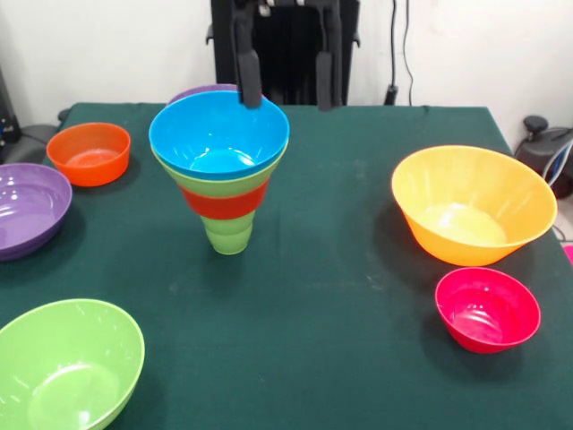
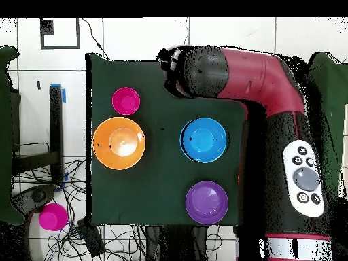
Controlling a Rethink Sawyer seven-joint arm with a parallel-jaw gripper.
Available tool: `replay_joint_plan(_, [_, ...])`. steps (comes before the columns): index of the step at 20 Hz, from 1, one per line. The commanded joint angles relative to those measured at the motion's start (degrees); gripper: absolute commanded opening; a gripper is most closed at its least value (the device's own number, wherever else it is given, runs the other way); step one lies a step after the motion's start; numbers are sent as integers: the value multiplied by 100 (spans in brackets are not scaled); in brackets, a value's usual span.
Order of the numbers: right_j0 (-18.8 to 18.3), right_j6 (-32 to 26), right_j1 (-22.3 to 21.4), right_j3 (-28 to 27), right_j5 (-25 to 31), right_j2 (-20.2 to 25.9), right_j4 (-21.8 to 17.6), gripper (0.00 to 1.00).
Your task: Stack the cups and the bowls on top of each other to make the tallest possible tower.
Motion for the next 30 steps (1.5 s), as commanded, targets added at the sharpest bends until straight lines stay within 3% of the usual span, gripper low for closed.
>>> replay_joint_plan(1, [295,484,166,842,-315,-277,-284,100])
replay_joint_plan(6, [303,287,70,928,-150,-277,-196,100])
replay_joint_plan(21, [470,100,87,110,509,-301,-142,100])
replay_joint_plan(27, [505,-261,463,-905,1204,-170,-250,100])
replay_joint_plan(30, [519,-577,905,-1761,1667,19,-300,100])
